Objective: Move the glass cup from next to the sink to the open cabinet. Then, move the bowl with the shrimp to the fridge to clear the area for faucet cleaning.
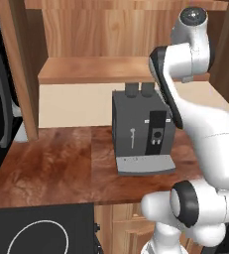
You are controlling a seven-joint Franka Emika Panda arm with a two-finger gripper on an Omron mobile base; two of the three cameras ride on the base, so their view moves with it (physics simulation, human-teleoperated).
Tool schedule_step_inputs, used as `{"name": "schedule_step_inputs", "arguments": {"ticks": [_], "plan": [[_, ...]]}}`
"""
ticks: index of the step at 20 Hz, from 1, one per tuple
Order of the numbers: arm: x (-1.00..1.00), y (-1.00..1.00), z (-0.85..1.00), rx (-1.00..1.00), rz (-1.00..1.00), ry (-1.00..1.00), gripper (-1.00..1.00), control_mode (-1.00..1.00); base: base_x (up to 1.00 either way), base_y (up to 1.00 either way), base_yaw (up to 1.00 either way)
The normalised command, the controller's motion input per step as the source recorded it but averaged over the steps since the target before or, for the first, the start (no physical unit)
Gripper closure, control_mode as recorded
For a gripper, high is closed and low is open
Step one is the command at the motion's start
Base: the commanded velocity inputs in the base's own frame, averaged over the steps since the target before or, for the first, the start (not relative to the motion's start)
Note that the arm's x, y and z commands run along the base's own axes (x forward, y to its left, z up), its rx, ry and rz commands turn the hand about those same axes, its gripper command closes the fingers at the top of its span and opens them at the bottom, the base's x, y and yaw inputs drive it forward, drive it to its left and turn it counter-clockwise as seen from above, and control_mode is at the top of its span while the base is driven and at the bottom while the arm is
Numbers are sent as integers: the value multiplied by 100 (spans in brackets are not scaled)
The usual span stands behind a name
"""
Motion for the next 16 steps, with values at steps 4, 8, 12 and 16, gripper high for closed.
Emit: {"name": "schedule_step_inputs", "arguments": {"ticks": [4, 8, 12, 16], "plan": [[-100, 0, -98, -4, 0, -23, -100, -100, 0, 0, 0], [-100, 0, -100, -4, 0, -15, -100, -100, 0, 0, 0], [-100, 14, -84, -11, -5, -15, -100, -100, 0, 0, 0], [-74, 5, -15, -4, 1, -13, -100, -100, 0, 0, 0]]}}
